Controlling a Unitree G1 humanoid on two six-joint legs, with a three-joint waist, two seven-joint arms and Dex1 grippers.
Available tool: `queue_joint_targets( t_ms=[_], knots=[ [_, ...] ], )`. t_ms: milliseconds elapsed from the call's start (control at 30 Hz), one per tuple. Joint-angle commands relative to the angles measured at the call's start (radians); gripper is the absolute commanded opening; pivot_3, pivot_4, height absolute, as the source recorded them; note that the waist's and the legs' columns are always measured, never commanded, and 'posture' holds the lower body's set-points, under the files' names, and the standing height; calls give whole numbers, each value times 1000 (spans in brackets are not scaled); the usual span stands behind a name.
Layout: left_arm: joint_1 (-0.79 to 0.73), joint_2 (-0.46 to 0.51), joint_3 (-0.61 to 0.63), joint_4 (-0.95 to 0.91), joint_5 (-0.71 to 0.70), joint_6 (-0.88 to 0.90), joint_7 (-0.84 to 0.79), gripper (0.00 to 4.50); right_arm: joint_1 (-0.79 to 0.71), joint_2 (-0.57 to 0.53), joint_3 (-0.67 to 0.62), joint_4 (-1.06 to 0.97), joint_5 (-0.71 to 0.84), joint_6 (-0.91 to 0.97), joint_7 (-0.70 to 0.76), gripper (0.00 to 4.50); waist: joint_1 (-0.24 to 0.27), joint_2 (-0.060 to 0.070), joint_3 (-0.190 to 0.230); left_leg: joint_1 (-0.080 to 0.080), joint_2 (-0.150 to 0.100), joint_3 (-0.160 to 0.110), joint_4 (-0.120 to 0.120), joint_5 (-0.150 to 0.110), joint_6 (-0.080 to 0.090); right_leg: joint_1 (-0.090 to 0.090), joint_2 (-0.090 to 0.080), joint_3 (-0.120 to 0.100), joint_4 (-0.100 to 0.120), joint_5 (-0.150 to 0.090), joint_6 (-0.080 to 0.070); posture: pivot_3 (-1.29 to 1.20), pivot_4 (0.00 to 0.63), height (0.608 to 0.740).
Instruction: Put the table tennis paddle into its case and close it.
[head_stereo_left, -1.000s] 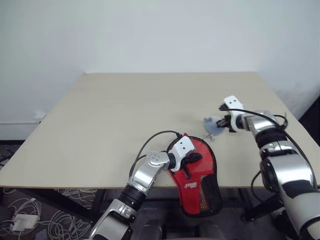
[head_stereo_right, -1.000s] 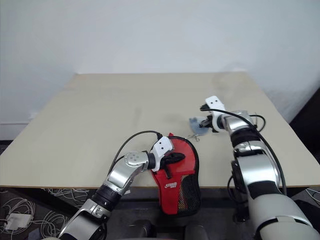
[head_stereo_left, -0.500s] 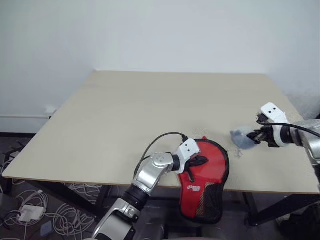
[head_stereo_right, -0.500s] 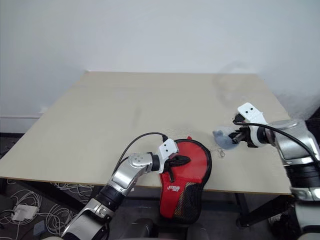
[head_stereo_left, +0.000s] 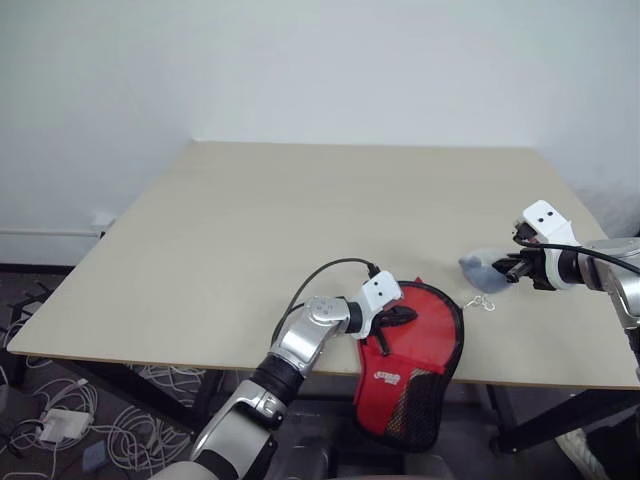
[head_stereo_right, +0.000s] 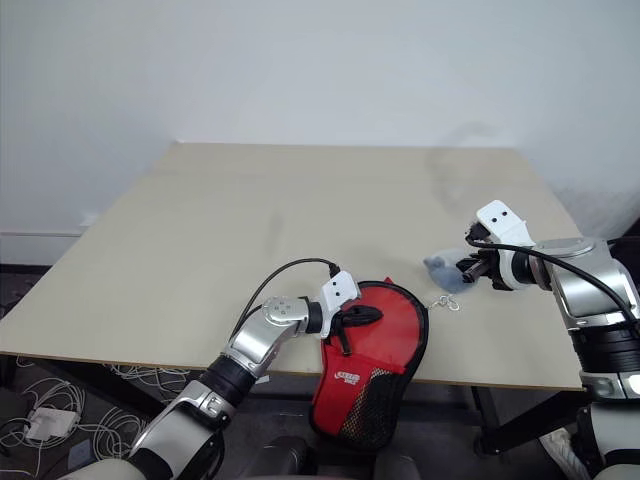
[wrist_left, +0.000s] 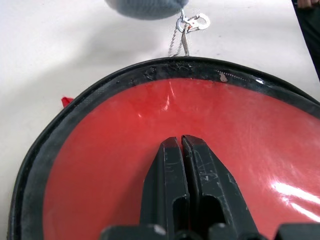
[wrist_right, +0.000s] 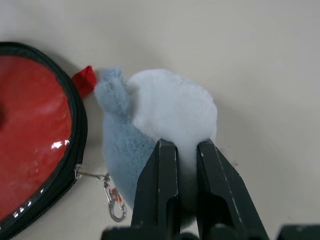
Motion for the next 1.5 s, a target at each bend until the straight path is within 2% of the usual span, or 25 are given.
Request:
queue_joint_targets(
  t_ms=[33,167,200,267,500,767,967,1133,1333,1500],
  knots=[
    [8,5,-7,76,25,10,3,0,-15,8,-42,-18,11,-21,-33,28,-1,0,0,0,0,0,0,0,0,0,0,0,0,0,0,0,0,734],
    [-1,2,-6,86,28,2,0,0,24,5,-29,-35,24,-19,-25,28,0,0,0,0,0,0,0,0,0,0,0,0,0,0,0,0,0,734],
    [-2,2,-6,88,29,1,0,0,38,0,-26,-42,27,-20,-20,699,0,0,0,0,0,0,0,0,0,0,0,0,0,0,0,0,0,734],
    [-2,3,-6,89,31,-1,-2,0,71,-15,-15,-56,24,-27,-13,1174,0,0,0,0,0,-1,0,0,0,1,0,-1,0,0,0,0,0,734],
    [-2,5,-7,90,36,0,-6,0,124,-94,36,-71,0,-101,41,3720,-2,-1,0,1,0,0,0,0,0,1,0,0,0,0,0,0,0,734],
    [0,-6,-9,92,39,0,-1,0,-68,-130,81,20,-5,-182,173,3720,-2,0,-1,1,1,0,0,0,0,1,0,-1,-1,0,1,0,0,734],
    [-3,-12,-6,98,41,-3,3,0,-191,-44,177,266,-100,-310,173,3720,-2,-2,-3,1,0,-1,0,-2,-3,1,0,-1,-1,0,1,0,0,734],
    [1,-14,-5,93,42,-3,7,0,-278,33,202,511,-175,-436,129,3720,-1,-2,-3,1,0,-1,-1,0,0,1,0,-1,-1,0,0,0,0,734],
    [17,-12,-7,75,42,4,14,0,-304,53,218,639,-230,-529,159,3720,-1,-2,-3,1,-1,-2,-1,0,0,1,0,-1,-1,0,0,0,0,734],
    [26,-9,-7,63,40,10,20,0,-252,11,225,567,-243,-529,251,3720,-1,-1,-4,1,-1,-2,-1,0,0,2,0,-1,-1,0,0,0,0,734]
  ],
)
